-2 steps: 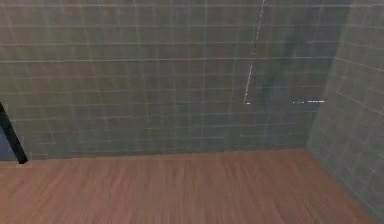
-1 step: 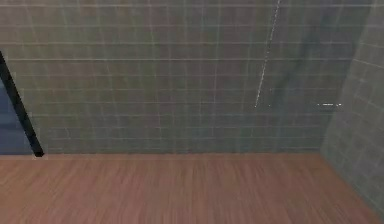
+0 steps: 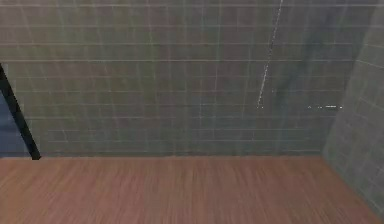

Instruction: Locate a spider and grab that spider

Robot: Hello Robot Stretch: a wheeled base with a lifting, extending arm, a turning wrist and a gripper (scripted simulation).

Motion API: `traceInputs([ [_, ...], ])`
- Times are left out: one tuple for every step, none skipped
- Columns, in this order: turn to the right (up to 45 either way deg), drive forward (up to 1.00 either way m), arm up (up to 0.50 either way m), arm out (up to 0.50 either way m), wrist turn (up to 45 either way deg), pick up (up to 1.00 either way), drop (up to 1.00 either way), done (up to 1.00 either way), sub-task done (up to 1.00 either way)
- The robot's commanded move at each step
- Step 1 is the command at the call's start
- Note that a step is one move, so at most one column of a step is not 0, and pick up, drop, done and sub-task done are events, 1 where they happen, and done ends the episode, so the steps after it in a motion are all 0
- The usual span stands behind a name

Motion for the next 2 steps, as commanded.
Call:
traceInputs([
  [45.0,0.0,0.0,0.0,0.0,0.0,0.0,0.0,0.0],
  [36.0,0.0,0.0,0.0,0.0,0.0,0.0,0.0,0.0],
])
